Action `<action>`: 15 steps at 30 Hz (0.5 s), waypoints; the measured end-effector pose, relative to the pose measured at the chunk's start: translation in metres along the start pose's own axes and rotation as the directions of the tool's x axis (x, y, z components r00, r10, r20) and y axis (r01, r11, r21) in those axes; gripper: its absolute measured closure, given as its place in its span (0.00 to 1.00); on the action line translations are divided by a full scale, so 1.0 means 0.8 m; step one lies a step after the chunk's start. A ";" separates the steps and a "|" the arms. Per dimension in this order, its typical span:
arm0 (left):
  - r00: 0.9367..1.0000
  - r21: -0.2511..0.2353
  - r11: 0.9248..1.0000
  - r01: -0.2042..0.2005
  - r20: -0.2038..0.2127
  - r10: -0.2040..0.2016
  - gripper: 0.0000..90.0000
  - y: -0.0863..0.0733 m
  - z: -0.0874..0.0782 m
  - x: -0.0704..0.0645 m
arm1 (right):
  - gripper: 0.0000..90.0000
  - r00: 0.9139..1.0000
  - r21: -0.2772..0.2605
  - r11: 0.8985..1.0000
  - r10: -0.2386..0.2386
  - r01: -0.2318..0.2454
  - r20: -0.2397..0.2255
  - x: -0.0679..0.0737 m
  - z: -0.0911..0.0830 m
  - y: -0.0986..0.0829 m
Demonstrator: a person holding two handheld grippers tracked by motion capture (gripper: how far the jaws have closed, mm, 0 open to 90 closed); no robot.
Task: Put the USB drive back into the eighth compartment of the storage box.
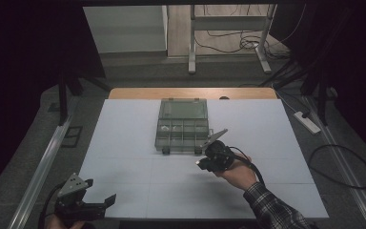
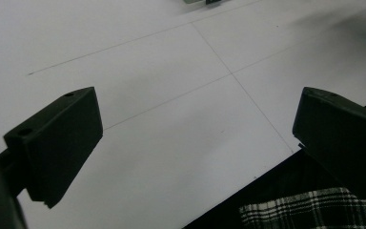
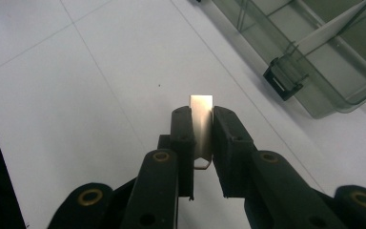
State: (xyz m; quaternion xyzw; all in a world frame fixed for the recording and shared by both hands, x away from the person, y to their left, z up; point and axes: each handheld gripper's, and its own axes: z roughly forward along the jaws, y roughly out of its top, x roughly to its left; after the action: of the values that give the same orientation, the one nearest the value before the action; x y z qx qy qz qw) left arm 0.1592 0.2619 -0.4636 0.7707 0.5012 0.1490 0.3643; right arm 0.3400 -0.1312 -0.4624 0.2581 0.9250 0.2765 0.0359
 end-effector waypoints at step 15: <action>1.000 0.000 1.000 0.003 0.001 -0.003 0.04 0.000 0.000 0.000 | 0.87 1.000 -0.034 0.999 0.020 -0.020 0.020 -0.011 -0.002 0.009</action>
State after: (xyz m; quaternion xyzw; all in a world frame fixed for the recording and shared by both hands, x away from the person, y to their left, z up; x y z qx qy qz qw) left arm 0.1593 0.2620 -0.4637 0.7701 0.5022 0.1482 0.3645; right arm 0.3510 -0.1312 -0.4577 0.2693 0.9172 0.2900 0.0467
